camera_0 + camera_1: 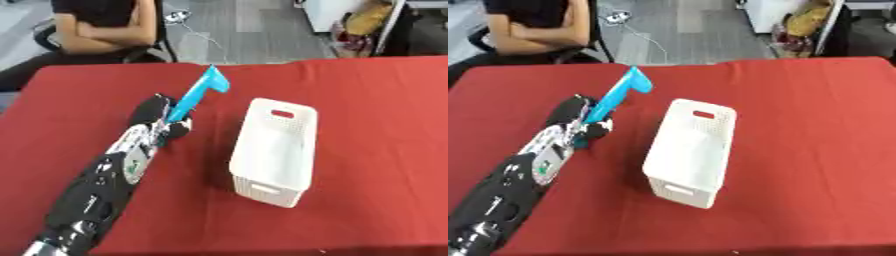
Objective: Pick up objects on the table and place them in the box.
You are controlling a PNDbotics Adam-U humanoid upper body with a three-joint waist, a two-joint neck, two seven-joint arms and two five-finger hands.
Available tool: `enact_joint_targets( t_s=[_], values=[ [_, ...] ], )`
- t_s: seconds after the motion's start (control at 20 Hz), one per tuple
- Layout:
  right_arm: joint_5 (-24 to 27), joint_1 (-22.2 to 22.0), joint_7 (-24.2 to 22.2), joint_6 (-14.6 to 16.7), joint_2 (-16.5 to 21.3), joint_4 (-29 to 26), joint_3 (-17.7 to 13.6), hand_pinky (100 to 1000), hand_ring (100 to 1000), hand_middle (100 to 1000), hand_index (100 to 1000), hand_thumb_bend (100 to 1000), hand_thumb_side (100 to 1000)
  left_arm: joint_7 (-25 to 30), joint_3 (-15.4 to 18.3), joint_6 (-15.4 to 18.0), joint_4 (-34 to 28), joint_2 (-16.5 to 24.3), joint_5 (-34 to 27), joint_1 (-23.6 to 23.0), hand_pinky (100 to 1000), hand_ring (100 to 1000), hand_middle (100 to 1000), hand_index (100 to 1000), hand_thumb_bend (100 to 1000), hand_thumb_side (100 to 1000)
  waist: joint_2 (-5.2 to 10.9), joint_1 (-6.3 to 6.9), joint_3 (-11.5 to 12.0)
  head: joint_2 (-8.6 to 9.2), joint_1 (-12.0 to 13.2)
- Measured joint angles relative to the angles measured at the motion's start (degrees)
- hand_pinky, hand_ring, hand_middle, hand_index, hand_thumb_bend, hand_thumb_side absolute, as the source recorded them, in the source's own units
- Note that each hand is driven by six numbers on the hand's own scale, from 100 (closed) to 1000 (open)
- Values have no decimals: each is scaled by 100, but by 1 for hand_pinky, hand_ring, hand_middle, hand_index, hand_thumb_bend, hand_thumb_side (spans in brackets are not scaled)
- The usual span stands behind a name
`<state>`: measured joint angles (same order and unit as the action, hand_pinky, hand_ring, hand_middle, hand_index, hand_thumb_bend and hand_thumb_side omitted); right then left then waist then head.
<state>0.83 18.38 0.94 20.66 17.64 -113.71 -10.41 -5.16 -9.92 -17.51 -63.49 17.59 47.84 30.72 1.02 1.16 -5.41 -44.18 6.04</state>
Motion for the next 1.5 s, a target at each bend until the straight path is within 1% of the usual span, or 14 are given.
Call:
enact_joint_targets(
  t_s=[0.2, 0.35, 0.55, 0.7, 0.9, 1.5],
  values=[
    [-2, 0, 2, -1, 0, 0, -1, 789, 888, 883, 944, 100, 981, -305, 114, -103, -754, 46, -188, -50, 100, 100, 100, 100, 100, 528, 0, -2, 17, 0, -2],
    [-4, 0, 2, -1, 0, 0, -1, 789, 888, 883, 944, 100, 981, -479, 151, -135, -1369, 45, -438, -73, 100, 100, 100, 100, 100, 554, 0, -2, 23, 0, -2],
    [-5, 0, 2, -1, 0, 0, -1, 789, 888, 883, 944, 100, 982, -615, 159, -147, -2109, 45, -899, -73, 100, 100, 100, 100, 100, 567, 0, -2, 26, 0, -2],
    [-5, 0, 2, -1, 0, 0, -1, 789, 888, 883, 944, 100, 982, -608, 144, -157, -2444, 45, -1129, -65, 100, 100, 100, 100, 100, 568, 0, -2, 26, 0, -2],
    [-5, 0, 2, -1, 0, 0, -1, 788, 888, 883, 944, 100, 981, -542, 113, -206, -2598, 45, -1216, -38, 100, 100, 100, 100, 100, 564, 0, -2, 24, 0, -2],
    [-5, 0, 1, -1, 0, 0, 1, 789, 888, 883, 944, 100, 981, -328, -23, -182, -2613, 43, -1167, 66, 100, 100, 100, 100, 100, 560, 0, -1, 20, 0, -2]
  ],
)
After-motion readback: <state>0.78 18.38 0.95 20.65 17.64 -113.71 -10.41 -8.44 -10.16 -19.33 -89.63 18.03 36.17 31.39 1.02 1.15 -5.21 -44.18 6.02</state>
